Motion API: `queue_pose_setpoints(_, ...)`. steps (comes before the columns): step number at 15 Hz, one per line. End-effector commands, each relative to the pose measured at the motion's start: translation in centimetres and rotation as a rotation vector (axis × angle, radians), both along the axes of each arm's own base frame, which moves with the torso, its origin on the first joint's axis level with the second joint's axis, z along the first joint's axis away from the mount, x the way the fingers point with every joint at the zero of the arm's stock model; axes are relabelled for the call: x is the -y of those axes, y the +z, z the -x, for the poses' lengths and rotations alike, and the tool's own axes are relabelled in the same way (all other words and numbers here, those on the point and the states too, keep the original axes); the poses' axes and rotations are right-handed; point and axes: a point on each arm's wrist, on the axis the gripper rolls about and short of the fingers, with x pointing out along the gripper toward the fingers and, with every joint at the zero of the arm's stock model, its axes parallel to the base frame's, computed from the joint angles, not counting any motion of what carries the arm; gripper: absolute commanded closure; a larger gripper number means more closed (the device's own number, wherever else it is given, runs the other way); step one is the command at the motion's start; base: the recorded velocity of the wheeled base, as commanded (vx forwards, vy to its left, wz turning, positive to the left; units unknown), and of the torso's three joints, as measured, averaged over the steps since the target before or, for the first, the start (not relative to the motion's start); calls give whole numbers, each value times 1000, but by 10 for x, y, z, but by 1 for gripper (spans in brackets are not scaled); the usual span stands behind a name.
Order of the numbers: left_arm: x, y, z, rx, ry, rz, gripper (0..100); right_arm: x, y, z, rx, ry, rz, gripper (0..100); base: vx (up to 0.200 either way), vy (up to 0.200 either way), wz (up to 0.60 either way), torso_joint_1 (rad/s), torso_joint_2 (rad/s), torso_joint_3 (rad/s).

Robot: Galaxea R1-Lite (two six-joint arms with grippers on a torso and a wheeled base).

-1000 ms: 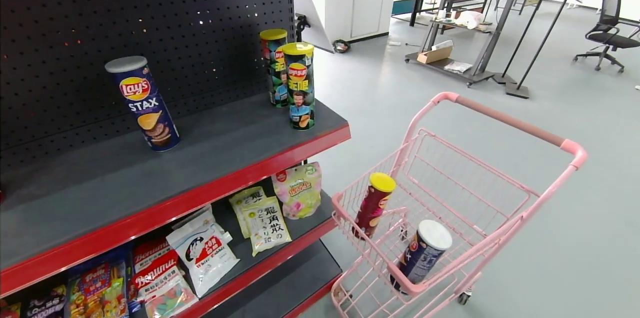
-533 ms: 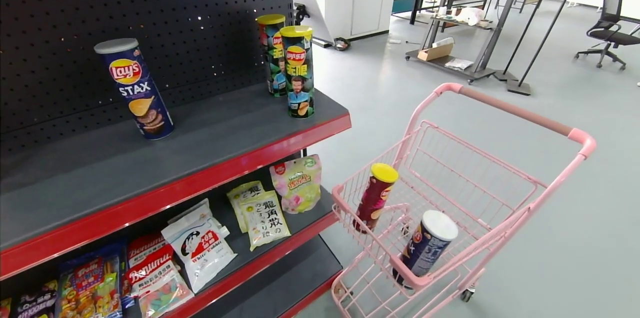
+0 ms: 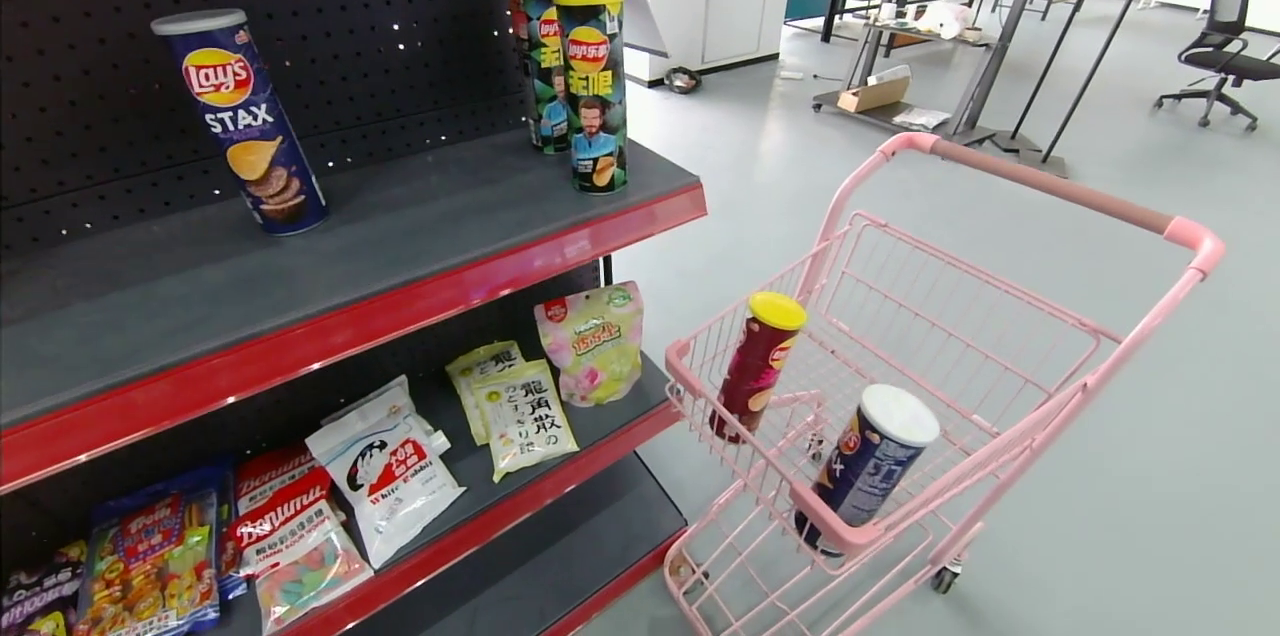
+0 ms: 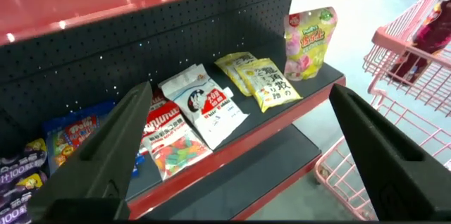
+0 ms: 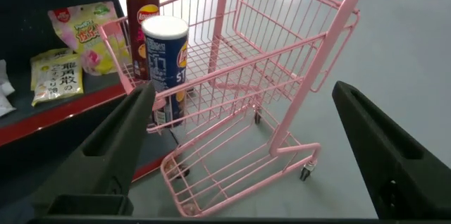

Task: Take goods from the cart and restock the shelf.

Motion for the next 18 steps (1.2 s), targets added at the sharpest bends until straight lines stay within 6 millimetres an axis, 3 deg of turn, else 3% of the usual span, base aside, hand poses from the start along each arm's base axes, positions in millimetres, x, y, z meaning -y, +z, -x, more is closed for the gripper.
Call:
queue_pose_setpoints(1,0,0,0,-1,0,0,0,0,0,0,1,3,1,0,0,0,0,-149,456,295)
queue_pose_setpoints(5,0,0,0,-2,0,0,0,0,1,-1,-19,11,28,0,0,0,0,-43,120,77)
queue_pose_setpoints(6,0,0,0,-1,0,0,0,-1,78,-9,9,109,-45,0,0,0,0,0,0,0)
queue_pose_setpoints(7,0,0,0,-2,0,0,0,-2,142,-38,-22,115,-229,0,0,0,0,0,0,0)
queue_pose_setpoints(8,0,0,0,-2,0,0,0,-5,173,-68,-63,145,-258,0,0,0,0,0,0,0)
queue_pose_setpoints(9,0,0,0,-1,0,-1,0,-10,170,-100,-150,203,-209,0,0,0,0,0,0,0)
queue_pose_setpoints(10,0,0,0,-2,0,0,0,-14,154,-121,-222,263,-167,0,0,0,0,0,0,0)
queue_pose_setpoints(12,0,0,0,-2,2,0,0,-28,109,-164,-375,359,-148,0,0,0,0,0,0,0)
queue_pose_setpoints(14,0,0,0,-2,0,-1,0,-41,58,-176,-530,420,-125,0,0,0,0,0,0,0)
queue_pose_setpoints(18,0,0,0,-2,0,-1,0,-49,24,-202,-607,419,-129,0,0,0,0,0,0,0)
